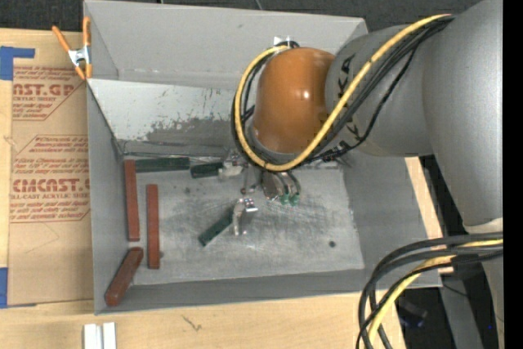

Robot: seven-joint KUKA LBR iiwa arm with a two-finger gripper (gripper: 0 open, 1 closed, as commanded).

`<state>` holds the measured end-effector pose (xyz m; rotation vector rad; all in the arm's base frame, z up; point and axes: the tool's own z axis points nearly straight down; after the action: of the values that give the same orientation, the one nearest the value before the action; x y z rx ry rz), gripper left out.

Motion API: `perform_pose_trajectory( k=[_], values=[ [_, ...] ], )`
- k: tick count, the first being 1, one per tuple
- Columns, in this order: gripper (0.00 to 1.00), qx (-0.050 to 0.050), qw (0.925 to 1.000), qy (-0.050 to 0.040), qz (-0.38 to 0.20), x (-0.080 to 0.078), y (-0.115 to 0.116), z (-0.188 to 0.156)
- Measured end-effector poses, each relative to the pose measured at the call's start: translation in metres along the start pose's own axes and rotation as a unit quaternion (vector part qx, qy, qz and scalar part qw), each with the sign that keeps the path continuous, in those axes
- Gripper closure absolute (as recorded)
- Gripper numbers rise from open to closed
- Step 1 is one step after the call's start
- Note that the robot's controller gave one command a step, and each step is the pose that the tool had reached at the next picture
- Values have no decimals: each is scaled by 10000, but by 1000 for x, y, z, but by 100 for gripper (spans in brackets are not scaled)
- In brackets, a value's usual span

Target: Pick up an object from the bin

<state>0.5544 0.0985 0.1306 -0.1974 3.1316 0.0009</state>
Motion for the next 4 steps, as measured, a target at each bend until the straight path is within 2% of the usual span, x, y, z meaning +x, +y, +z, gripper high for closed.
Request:
perform_pose_trajectory(
  k=[1, 2, 3, 4],
  values=[
    [0, -1, 9993, 32, -371, 6, 4, 26],
    [0, -5, 9912, 17, -1321, 21, 16, 17],
    [0, -9, 9915, -7, -1303, 16, 24, 56],
    [100, 1, 9848, -67, -1733, 11, 27, 62]
  ],
)
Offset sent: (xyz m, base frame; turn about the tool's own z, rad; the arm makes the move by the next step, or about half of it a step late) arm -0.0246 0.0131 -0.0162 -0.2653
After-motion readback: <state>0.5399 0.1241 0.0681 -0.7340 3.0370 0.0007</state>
